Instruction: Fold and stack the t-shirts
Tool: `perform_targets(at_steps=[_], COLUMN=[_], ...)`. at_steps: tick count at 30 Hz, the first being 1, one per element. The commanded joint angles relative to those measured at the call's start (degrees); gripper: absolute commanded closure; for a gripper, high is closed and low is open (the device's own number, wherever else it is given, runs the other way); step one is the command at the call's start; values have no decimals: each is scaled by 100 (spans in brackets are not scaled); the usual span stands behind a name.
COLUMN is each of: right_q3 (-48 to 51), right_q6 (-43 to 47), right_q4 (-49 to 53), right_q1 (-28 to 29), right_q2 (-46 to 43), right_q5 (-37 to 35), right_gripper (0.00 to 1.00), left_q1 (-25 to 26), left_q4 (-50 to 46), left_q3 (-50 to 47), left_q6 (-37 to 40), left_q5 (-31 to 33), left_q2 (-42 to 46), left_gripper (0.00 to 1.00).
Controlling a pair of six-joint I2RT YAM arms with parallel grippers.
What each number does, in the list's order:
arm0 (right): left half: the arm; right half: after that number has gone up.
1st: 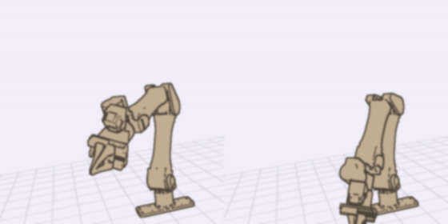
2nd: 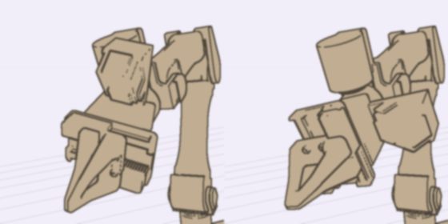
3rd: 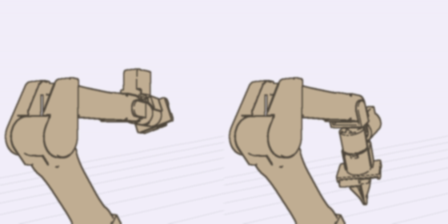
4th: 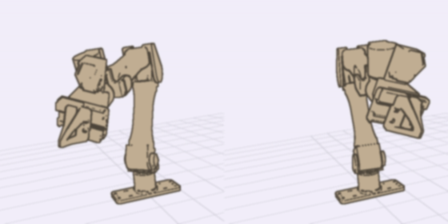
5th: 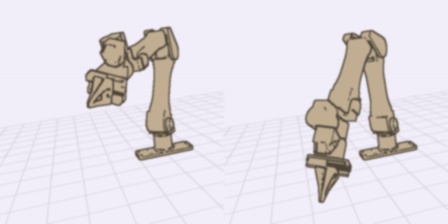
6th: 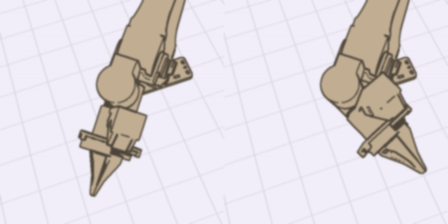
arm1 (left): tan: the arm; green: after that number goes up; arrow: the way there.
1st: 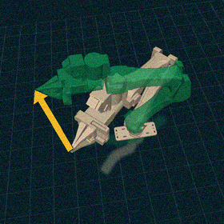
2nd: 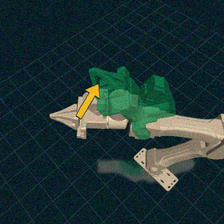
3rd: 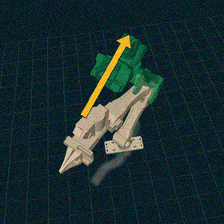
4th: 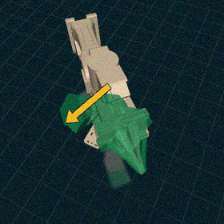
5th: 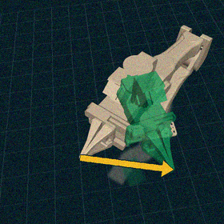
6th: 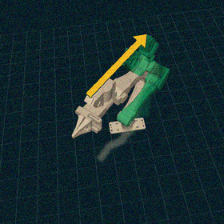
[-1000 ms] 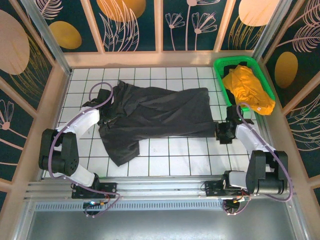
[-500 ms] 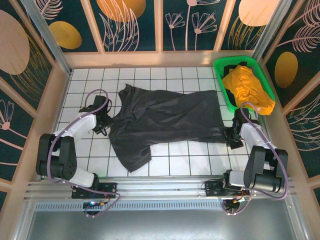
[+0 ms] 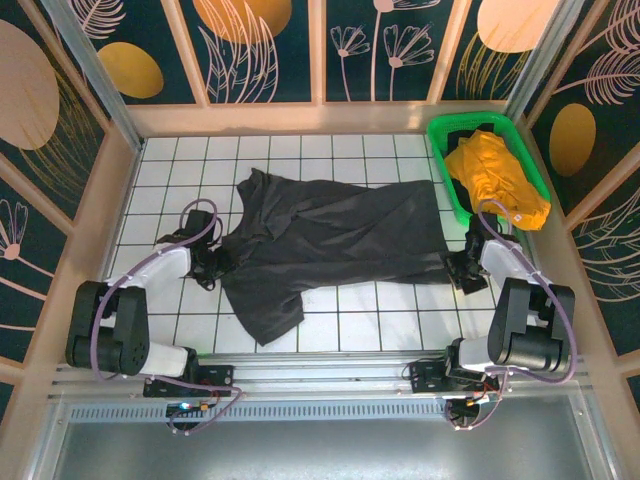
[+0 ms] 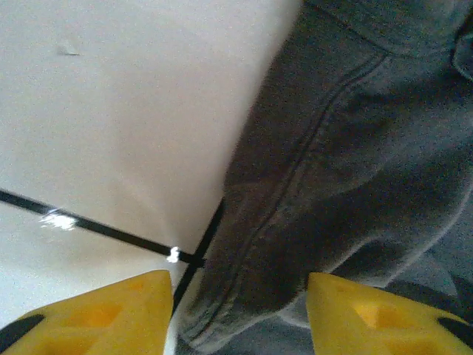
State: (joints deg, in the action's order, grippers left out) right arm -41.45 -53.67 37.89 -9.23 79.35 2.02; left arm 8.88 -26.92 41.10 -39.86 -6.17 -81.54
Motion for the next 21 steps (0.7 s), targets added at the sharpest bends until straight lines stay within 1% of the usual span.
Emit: perform_targets(at_steps=[1,2,6,7,8,9,12,16,18,21], right_q3=[-126,-133,-150,-173,-218,-329,-984,-2779,-3792,-5337], right_q6=[130,129,158,199,256,359,648,950,1083,1231], right_q4=[-26,-36,-100,-158,-265,-428,-886,-1204,-1343,-1454], right_q1=[-46,-44,-47,-47,-28,-1,196,340,337,317], right_q2=[54,45,-41,-78,-147,-224,-322,176,464,855], right_q5=[34,50,117,163,249,354,445,404,355,243], right_gripper=[100,100,100,100,100,100,100,100,100,100], left_q1=[-34,-36,-38,-36,-37,-38,-37,-81,-204,-518], left_q4=[451,483,520,510,459,391,284,153,100,44], left_q3=[-163,-170,12,106,252,471,1280,3097,4117,5618], left_q6=[30,47,42,3,-72,-172,-640,-1174,-1389,-1725], left_q5=[-297,-292,-218,-218,-202,-188,-16,307,371,323], left_q2=[-228,-301,-310,-256,-204,-160,-50,-275,-486,-779], left_gripper=[55,59,90,95,98,100,100,100,100,100])
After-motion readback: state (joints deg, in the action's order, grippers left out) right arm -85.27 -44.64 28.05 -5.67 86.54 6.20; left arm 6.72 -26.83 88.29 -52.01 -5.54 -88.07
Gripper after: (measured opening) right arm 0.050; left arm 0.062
